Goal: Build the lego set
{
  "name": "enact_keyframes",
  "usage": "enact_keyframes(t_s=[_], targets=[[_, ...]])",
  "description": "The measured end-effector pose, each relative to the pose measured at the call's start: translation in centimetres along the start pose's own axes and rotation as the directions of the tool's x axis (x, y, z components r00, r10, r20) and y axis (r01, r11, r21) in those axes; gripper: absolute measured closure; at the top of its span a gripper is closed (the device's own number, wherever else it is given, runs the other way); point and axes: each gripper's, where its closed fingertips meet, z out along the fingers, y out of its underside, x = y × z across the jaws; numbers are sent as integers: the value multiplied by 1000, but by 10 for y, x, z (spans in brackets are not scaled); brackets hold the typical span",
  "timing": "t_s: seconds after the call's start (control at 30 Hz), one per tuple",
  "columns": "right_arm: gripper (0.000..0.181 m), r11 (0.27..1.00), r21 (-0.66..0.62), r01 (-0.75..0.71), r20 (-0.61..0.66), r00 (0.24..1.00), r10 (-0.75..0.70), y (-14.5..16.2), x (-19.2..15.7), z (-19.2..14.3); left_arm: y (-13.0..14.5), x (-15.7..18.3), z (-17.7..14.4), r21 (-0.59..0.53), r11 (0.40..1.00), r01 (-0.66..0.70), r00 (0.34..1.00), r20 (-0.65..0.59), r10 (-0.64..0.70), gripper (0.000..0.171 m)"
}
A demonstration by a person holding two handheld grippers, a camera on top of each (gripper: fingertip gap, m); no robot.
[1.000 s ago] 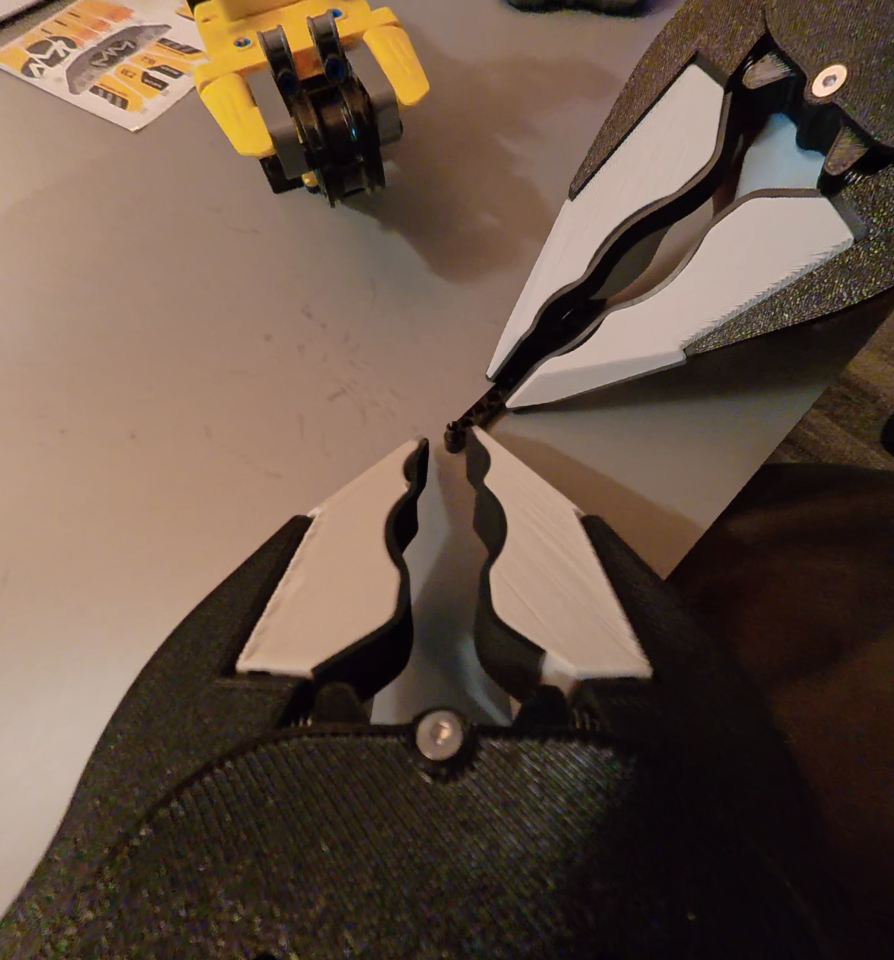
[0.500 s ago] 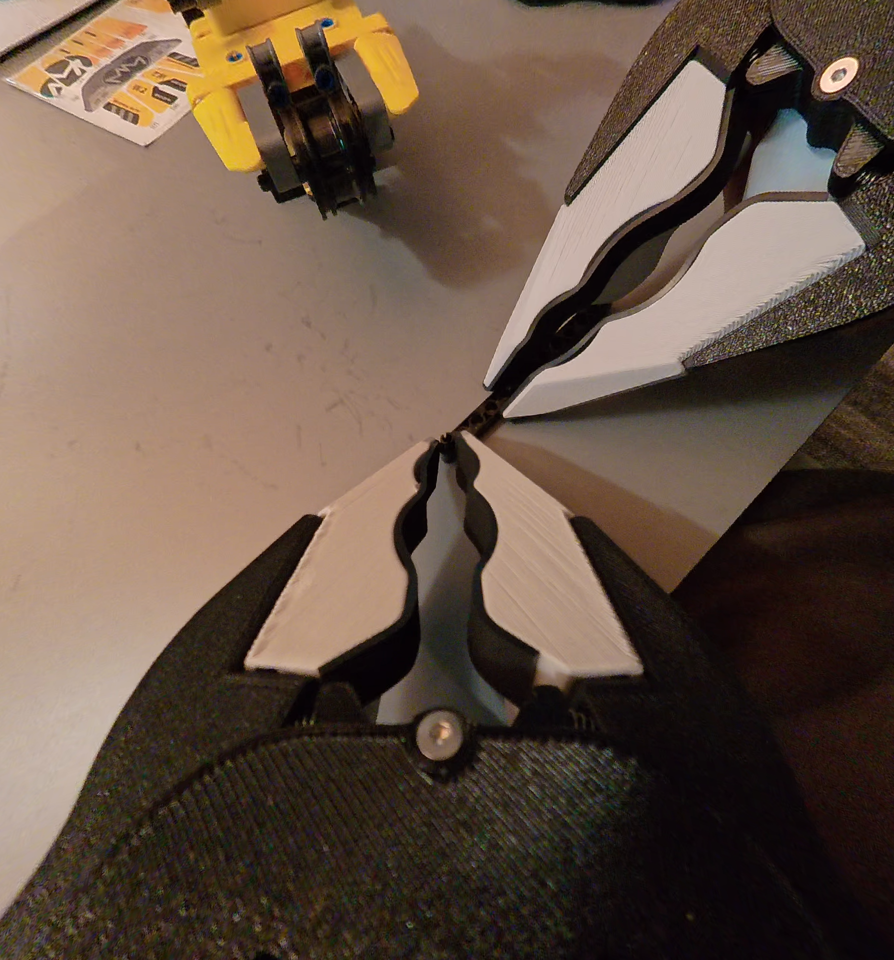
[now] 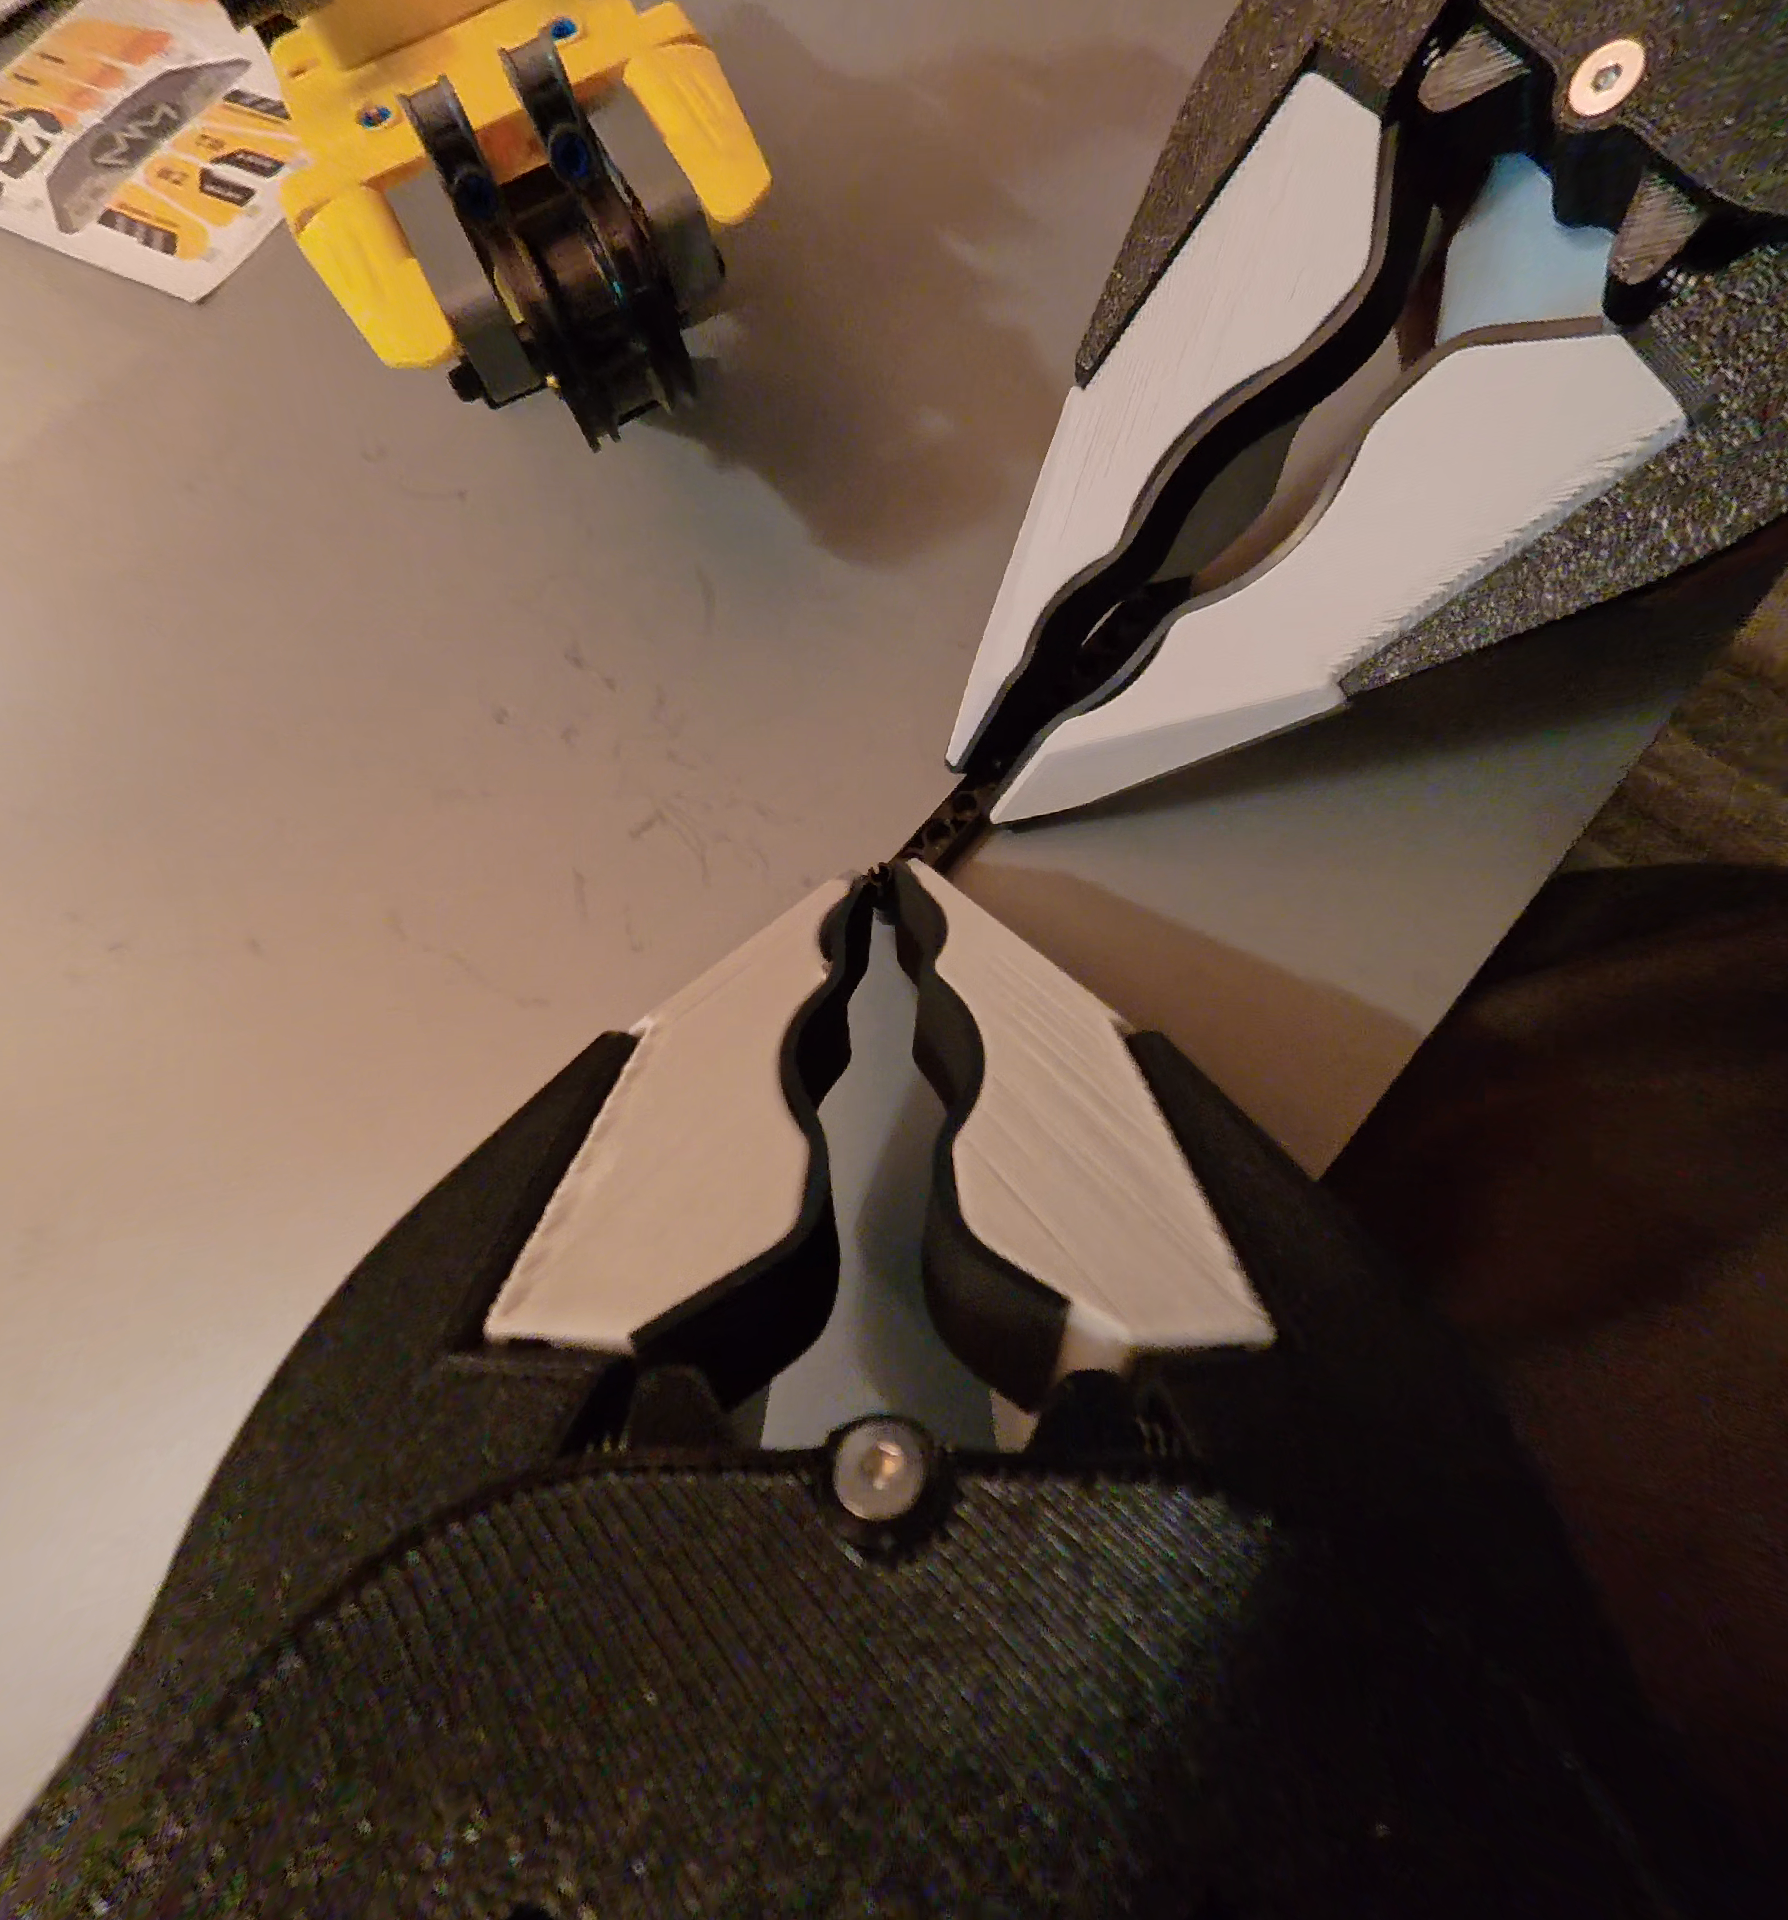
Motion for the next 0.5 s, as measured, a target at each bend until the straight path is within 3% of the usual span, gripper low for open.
enact_keyframes(t_s=[0.17,0.5], targets=[[173,1000,1,15,29,999,-15,1,-1,0,2,2,-1,1,988,-157,988,-10,157,171],[173,1000,4,27,123,992,-27,2,-2,-1,3,5,-2,45,944,-328,927,-175,330,171]])
